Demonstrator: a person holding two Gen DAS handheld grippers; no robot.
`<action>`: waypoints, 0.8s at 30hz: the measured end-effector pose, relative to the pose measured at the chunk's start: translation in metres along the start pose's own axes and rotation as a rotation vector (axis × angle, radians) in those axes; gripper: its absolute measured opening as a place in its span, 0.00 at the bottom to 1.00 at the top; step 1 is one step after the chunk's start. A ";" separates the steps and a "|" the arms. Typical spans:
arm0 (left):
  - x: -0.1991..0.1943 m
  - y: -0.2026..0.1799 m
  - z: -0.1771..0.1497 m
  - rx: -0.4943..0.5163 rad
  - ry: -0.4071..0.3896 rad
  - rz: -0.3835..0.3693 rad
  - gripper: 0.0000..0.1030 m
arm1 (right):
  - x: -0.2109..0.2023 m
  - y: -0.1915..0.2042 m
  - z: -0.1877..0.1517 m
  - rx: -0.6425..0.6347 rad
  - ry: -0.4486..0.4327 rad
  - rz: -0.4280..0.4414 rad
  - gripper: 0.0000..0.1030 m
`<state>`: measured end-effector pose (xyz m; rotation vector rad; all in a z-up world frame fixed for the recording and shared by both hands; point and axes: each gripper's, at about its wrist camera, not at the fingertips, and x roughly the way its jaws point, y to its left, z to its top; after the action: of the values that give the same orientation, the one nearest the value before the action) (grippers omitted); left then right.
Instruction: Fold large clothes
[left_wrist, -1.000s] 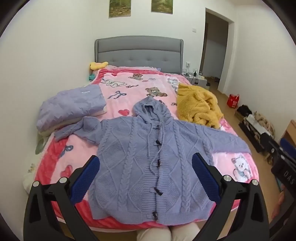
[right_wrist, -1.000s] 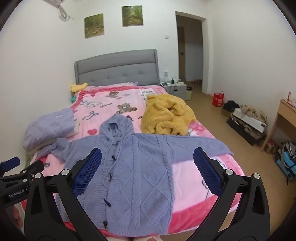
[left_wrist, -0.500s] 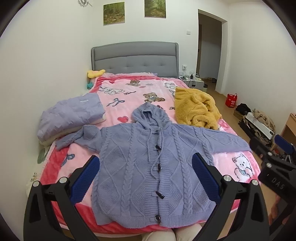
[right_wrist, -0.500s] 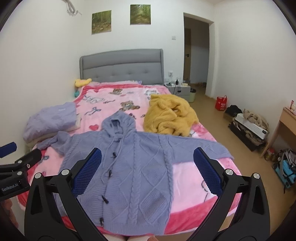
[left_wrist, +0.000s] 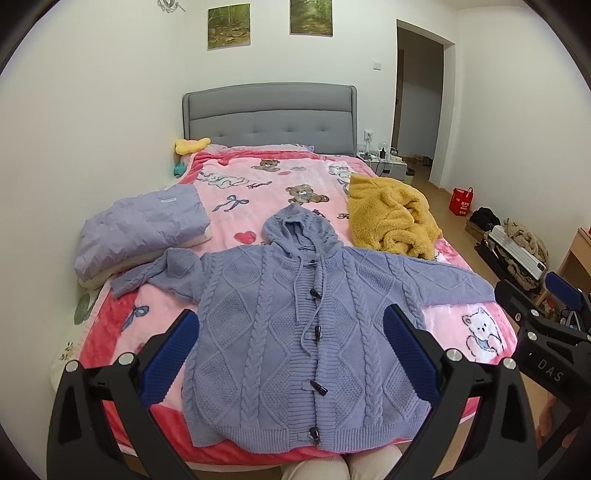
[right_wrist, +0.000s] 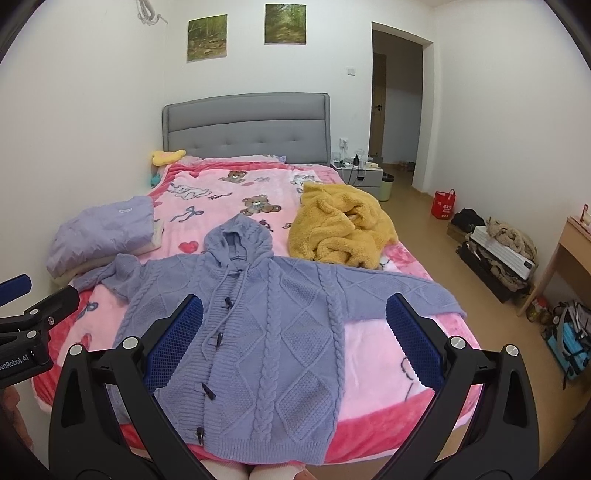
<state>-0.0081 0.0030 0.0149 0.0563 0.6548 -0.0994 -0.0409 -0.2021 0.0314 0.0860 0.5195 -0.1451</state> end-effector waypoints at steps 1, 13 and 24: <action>0.000 0.000 0.000 0.000 0.000 0.000 0.95 | -0.001 0.000 0.000 -0.002 -0.001 -0.001 0.92; -0.001 0.001 0.000 -0.002 0.002 -0.004 0.95 | 0.001 -0.004 0.003 0.002 0.003 0.014 0.92; 0.007 -0.001 0.003 0.006 0.018 -0.006 0.95 | 0.009 -0.006 0.006 0.009 0.019 0.015 0.92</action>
<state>-0.0013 0.0015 0.0131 0.0614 0.6723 -0.1068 -0.0309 -0.2096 0.0315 0.0999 0.5369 -0.1318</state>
